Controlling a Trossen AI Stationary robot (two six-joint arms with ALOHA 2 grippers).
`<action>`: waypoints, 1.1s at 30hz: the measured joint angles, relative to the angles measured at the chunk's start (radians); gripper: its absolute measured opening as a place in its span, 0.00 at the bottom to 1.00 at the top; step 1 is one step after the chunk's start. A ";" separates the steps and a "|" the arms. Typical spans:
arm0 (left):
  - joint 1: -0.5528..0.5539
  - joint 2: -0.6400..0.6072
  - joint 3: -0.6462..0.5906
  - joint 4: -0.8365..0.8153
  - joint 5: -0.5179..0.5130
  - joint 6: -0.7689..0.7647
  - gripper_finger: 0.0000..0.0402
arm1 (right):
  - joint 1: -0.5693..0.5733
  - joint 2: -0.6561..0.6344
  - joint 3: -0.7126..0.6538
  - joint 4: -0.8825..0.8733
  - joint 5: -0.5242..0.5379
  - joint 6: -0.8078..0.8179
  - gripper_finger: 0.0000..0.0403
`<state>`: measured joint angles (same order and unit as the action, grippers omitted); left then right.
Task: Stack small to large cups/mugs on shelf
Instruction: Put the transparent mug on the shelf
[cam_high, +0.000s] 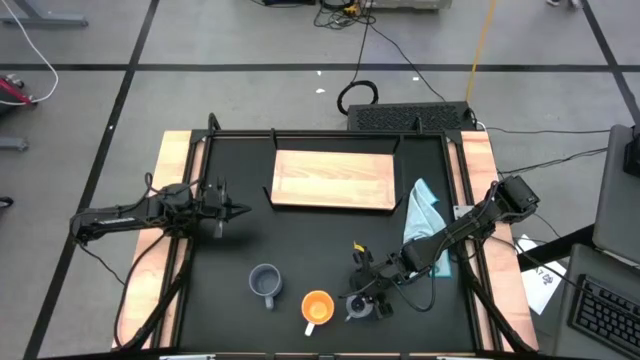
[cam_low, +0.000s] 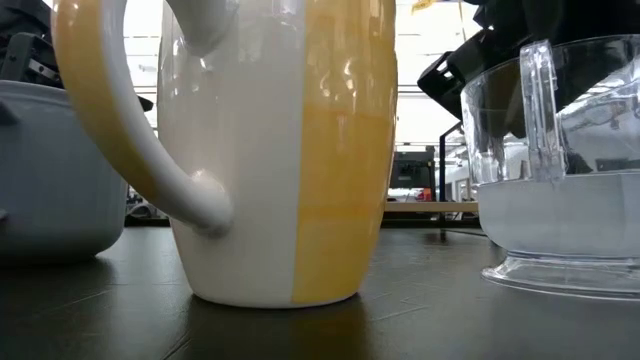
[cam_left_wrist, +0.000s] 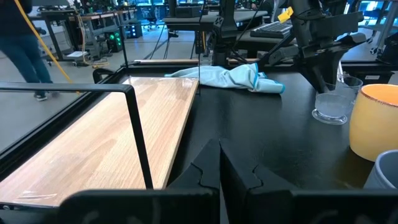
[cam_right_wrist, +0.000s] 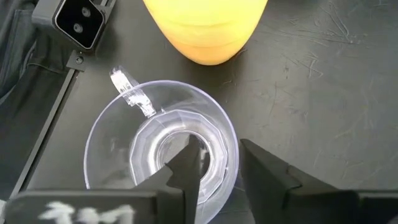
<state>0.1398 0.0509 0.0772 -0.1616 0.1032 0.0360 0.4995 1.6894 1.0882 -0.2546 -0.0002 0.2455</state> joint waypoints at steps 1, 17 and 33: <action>0.000 0.000 0.000 0.000 0.000 0.000 0.01 | 0.000 0.000 0.000 0.000 0.000 0.000 0.22; 0.000 0.000 0.000 0.000 0.000 0.000 0.01 | 0.000 0.000 0.000 0.000 0.000 -0.004 0.02; 0.000 0.000 0.000 0.002 0.000 0.000 0.01 | -0.024 -0.035 0.093 -0.141 -0.002 -0.127 0.00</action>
<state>0.1398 0.0509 0.0774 -0.1600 0.1032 0.0360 0.4758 1.6540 1.1816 -0.3952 -0.0026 0.1187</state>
